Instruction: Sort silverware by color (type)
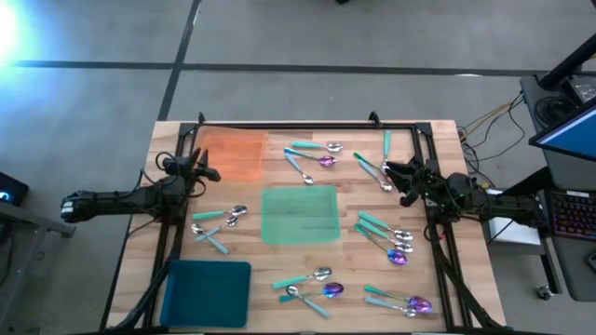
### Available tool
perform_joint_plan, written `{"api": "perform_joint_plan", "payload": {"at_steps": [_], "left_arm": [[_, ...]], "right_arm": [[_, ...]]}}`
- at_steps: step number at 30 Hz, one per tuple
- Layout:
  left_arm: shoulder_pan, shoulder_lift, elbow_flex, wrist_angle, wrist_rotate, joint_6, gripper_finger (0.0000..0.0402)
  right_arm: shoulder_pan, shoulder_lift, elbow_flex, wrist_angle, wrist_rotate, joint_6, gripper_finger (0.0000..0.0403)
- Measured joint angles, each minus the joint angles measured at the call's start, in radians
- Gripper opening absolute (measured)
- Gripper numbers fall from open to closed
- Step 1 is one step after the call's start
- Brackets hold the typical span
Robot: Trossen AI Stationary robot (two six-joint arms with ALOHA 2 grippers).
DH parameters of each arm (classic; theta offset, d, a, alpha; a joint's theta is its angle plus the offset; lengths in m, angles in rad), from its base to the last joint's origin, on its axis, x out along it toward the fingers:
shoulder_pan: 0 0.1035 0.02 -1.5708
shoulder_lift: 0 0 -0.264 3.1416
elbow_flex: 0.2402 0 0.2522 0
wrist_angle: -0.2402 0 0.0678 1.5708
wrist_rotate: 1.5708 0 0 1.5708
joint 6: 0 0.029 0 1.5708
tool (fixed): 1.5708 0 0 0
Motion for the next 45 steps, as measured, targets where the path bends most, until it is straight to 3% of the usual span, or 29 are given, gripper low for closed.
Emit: {"api": "perform_joint_plan", "payload": {"at_steps": [27, 39, 45], "left_arm": [[0.0, 0.0, 0.0, 0.0, 0.0, 0.0, 0.0103], [0.0, 0.0, 0.0, 0.0, 0.0, 0.0, 0.0103], [0.0, 0.0, 0.0, 0.0, 0.0, 0.0, 0.0103]], "right_arm": [[-0.003, 0.0, 0.0, 0.005, 0.0, -0.04, 0.0134], [-0.003, 0.0, 0.0, 0.059, 0.003, 0.093, 0.0134], [-0.003, 0.006, 0.046, 0.076, 0.011, 0.067, 0.0134]]}}
